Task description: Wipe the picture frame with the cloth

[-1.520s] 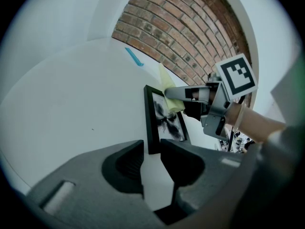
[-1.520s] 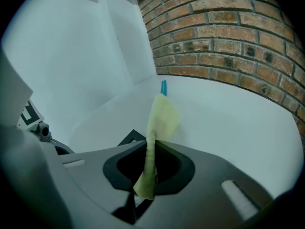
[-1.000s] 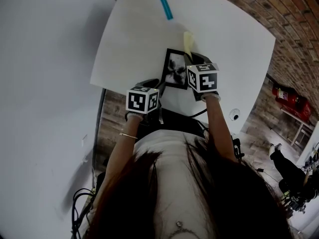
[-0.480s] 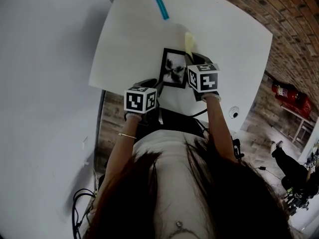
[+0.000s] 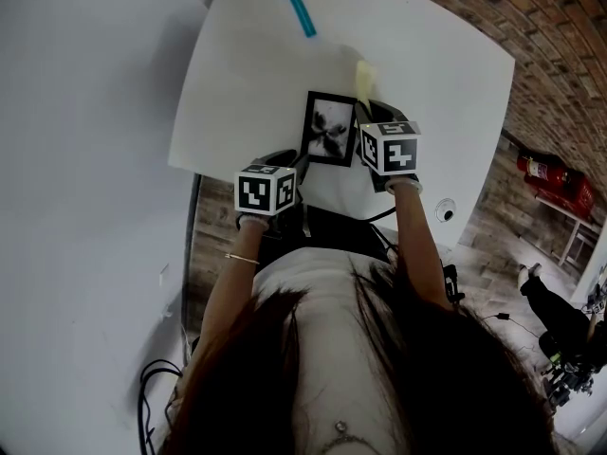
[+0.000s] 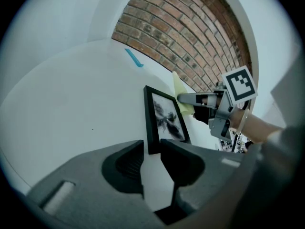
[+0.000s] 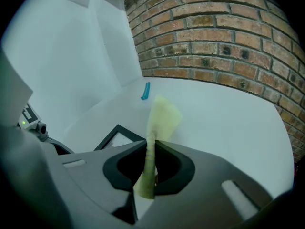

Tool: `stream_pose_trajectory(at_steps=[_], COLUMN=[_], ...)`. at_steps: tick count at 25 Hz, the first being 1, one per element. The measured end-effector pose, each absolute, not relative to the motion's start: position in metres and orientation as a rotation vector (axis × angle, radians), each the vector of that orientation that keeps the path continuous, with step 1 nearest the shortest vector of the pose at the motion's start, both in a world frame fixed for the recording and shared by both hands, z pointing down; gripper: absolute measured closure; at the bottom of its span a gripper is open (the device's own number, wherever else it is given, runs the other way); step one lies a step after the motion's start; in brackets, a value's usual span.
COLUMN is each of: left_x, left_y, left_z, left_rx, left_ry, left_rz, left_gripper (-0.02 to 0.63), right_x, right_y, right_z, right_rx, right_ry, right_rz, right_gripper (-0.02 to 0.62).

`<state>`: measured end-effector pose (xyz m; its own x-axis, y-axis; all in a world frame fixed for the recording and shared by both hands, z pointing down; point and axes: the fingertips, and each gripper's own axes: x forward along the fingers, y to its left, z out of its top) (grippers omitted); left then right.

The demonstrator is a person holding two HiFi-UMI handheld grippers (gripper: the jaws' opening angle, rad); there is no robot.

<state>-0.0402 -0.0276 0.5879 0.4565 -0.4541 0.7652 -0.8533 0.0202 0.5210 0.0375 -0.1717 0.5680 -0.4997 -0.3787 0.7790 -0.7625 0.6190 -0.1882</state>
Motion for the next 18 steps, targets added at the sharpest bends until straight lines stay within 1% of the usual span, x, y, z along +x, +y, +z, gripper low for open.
stream_pose_trajectory(at_steps=[18], left_x=[-0.040], left_y=[-0.029], left_z=[0.589], left_rx=[1.616], left_ry=[-1.165], left_rz=[0.454], left_gripper=[0.491], right_x=[0.039], right_y=[-0.161], right_z=[0.573], right_rx=[0.882], right_ry=[-2.108], right_rz=[0.678], right_gripper=[0.561])
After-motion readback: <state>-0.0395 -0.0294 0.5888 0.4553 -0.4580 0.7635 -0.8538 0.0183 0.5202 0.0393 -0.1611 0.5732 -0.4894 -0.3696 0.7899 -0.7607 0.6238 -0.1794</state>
